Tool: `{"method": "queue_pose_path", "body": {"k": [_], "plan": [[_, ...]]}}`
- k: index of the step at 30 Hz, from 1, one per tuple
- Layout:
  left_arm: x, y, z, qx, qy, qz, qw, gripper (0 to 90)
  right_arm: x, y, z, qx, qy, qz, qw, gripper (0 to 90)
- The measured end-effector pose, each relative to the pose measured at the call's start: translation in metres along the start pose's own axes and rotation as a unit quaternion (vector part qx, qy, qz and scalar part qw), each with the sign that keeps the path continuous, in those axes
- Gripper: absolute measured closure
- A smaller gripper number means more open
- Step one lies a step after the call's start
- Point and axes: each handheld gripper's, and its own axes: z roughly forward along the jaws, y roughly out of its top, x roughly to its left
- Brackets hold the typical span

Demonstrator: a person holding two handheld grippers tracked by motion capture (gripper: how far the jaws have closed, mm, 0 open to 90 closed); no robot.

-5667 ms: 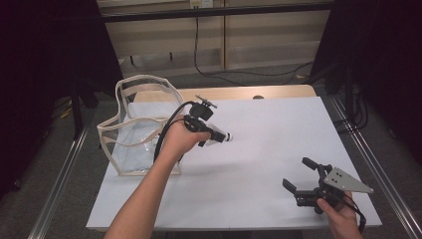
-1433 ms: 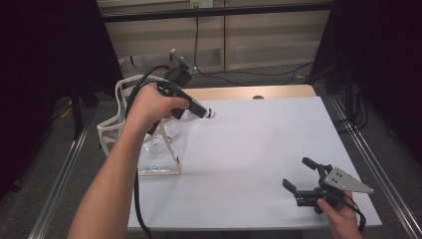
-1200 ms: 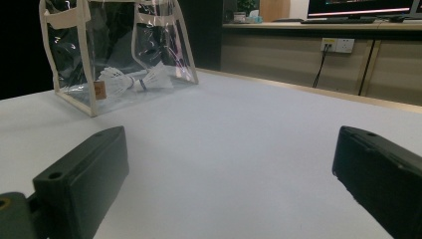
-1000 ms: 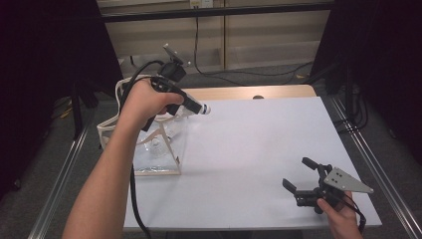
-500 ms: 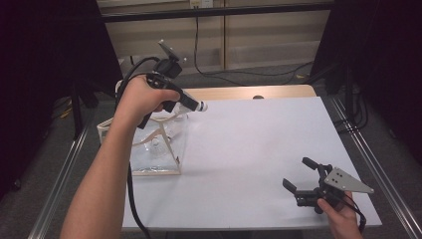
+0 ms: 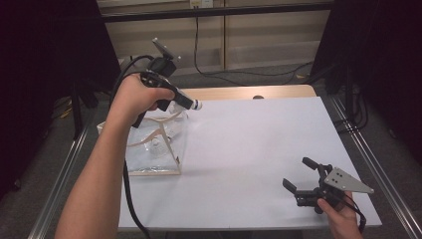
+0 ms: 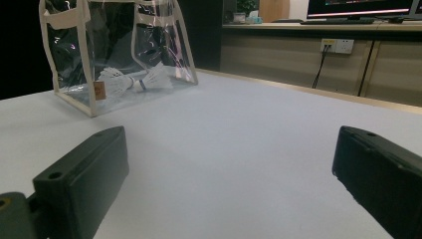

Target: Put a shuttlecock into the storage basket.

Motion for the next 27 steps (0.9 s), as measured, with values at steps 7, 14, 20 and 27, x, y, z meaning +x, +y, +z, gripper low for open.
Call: {"method": "queue_pose_path", "body": {"k": [7,14,20,27], "plan": [[0.004,-0.002,-0.003,0.001,0.002,-0.001,1.0000,88.2,0.000,0.000,0.000,0.000,-0.001,0.000,1.0000,0.8],[0.006,-0.003,-0.006,0.000,0.006,-0.003,1.0000,88.1,0.000,0.000,0.000,0.000,0.000,0.000,1.0000,0.9],[0.007,-0.003,-0.009,-0.001,0.009,-0.005,0.9999,88.1,0.000,0.000,0.000,0.001,0.001,0.001,1.0000,0.8],[0.009,-0.004,-0.013,-0.004,0.011,-0.007,0.9999,88.2,0.000,0.000,0.000,0.000,0.000,-0.001,1.0000,0.9]]}}
